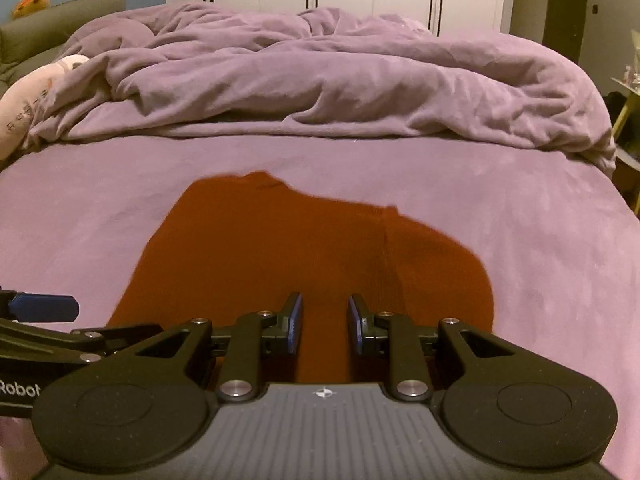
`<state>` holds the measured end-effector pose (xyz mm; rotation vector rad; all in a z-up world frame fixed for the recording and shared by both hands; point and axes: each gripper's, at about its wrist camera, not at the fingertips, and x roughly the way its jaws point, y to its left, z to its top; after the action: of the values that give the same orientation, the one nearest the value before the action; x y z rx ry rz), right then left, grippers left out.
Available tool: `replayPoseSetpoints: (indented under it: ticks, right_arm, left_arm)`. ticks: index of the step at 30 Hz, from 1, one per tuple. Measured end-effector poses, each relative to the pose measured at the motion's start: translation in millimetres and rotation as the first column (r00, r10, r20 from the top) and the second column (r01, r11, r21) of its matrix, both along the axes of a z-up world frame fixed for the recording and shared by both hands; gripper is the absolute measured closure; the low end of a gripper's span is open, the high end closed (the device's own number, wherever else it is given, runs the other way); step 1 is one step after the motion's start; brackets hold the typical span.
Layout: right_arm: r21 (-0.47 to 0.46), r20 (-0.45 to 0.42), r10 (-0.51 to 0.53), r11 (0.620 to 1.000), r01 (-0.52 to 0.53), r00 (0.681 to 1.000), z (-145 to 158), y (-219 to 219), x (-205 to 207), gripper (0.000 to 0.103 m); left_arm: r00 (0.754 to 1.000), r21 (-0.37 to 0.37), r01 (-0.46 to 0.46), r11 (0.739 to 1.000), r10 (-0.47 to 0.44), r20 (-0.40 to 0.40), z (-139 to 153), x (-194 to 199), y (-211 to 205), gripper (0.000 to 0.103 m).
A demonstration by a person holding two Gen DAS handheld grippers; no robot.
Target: Fold small clothes
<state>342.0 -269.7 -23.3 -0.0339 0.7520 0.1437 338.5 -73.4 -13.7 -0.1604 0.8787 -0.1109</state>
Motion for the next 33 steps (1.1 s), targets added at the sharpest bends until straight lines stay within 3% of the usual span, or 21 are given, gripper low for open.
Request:
replayPoseSetpoints:
  ticks: [9, 14, 18, 19, 20, 21, 22, 26, 27, 28, 29, 30, 33]
  right_arm:
    - [-0.043, -0.008, -0.010, 0.999, 0.010, 1.000, -10, -9, 57, 0.080]
    - [0.018, 0.004, -0.023, 1.000, 0.023, 1.000, -22, -21, 64, 0.079]
    - [0.124, 0.009, -0.004, 0.992, 0.003, 1.000, -2, -39, 34, 0.076]
    - [0.160, 0.024, -0.005, 0.987, 0.001, 1.000, 5, -49, 20, 0.063]
    - [0.191, 0.039, -0.024, 0.982, 0.016, 0.999, 11, -62, 4, 0.032]
    - [0.206, 0.049, -0.058, 0.977, 0.047, 0.997, 15, -76, -10, 0.024]
    - [0.224, 0.051, -0.078, 0.972, 0.064, 0.996, 16, -89, -22, 0.024]
    - [0.406, -0.125, -0.076, 0.906, 0.121, 0.989, -5, -143, -35, 0.030]
    - [0.456, -0.162, -0.067, 0.879, 0.135, 0.985, -12, -151, -34, 0.034]
    - [0.533, -0.192, -0.048, 0.834, 0.145, 0.980, -20, -158, -31, 0.046]
    - [0.594, -0.214, -0.025, 0.791, 0.151, 0.977, -27, -163, -28, 0.052]
    - [0.629, -0.231, -0.013, 0.761, 0.159, 0.973, -31, -166, -25, 0.052]
    - [0.652, -0.249, 0.033, 0.745, 0.142, 0.968, -39, -162, -13, 0.045]
  left_arm:
    - [0.999, 0.006, 0.005, 1.000, -0.005, -0.032, -20, 54, -8, 0.000]
    - [0.999, -0.108, -0.003, 0.994, -0.003, -0.053, -34, 54, 10, 0.000]
    - [0.997, -0.190, 0.045, 0.981, -0.057, -0.059, -23, 28, 34, 0.000]
    - [0.995, -0.210, 0.062, 0.976, -0.076, -0.057, -20, 24, 39, 0.000]
    - [0.993, -0.232, 0.080, 0.969, -0.097, -0.063, -18, 18, 45, 0.000]
    - [0.991, -0.257, 0.096, 0.962, -0.117, -0.071, -16, 14, 49, 0.000]
    - [0.986, -0.297, 0.121, 0.947, -0.150, -0.075, -17, 10, 53, 0.000]
    - [0.976, -0.413, 0.108, 0.904, -0.176, -0.130, -32, 15, 53, 0.000]
    - [0.973, -0.440, 0.094, 0.893, -0.175, -0.147, -36, 18, 51, 0.001]
    - [0.976, -0.455, 0.073, 0.888, -0.157, -0.151, -38, 20, 50, 0.002]
    - [0.977, -0.465, 0.069, 0.883, -0.155, -0.149, -38, 20, 49, 0.009]
    - [0.975, -0.480, 0.073, 0.874, -0.164, -0.150, -38, 22, 48, 0.013]
    - [0.969, -0.501, 0.048, 0.864, -0.161, -0.185, -45, 31, 47, 0.015]
